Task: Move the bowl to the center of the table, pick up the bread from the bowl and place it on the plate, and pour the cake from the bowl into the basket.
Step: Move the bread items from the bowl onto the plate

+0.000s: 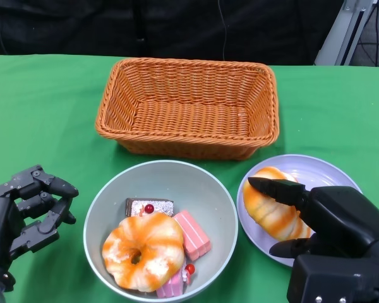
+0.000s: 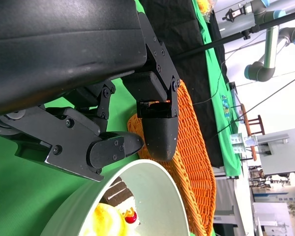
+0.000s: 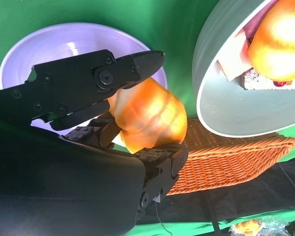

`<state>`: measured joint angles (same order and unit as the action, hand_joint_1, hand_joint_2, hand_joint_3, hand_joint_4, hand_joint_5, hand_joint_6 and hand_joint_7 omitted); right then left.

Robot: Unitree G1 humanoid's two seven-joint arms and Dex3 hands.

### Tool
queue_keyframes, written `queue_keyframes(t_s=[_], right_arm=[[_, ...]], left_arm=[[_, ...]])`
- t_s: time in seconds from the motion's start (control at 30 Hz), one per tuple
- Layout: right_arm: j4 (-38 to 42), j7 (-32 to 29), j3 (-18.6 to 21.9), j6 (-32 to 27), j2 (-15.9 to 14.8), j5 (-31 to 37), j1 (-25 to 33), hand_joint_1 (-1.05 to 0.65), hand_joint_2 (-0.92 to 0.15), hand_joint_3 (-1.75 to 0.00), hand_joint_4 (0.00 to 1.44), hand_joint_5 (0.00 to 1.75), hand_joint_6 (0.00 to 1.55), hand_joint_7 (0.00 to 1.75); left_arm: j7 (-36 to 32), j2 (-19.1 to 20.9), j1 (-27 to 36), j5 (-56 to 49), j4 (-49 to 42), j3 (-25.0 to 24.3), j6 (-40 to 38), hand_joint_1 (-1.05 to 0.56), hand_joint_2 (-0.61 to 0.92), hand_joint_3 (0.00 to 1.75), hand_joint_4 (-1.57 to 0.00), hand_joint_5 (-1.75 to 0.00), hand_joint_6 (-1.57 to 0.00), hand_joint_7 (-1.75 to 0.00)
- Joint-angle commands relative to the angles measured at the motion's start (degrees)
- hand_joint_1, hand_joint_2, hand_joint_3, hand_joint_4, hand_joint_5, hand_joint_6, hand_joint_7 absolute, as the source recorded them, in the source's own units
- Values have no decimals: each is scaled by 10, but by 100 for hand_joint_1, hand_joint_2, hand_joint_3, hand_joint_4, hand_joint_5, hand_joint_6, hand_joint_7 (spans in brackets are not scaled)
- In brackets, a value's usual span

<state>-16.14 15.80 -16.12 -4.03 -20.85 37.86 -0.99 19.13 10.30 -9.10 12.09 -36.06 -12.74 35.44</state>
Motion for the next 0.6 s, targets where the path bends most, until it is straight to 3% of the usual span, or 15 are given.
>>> queue_keyframes(t_s=[0.03,0.47,0.6], right_arm=[[4,-7,9,-1,-4,-2,-6,-47,-91,0,69,7,48,0],[32,-29,1,-5,-2,35,-25,-47,-91,0,70,3,48,0],[94,-33,-19,-38,-17,107,-58,-50,-92,-4,62,1,47,0]], left_arm=[[-7,7,-1,-3,3,-5,1,-11,73,71,-77,-148,-83,-111],[2,14,-4,-2,-6,-6,9,-10,76,70,-72,-151,-78,-114],[9,20,-10,8,-18,-12,0,-8,75,67,-74,-150,-80,-112]])
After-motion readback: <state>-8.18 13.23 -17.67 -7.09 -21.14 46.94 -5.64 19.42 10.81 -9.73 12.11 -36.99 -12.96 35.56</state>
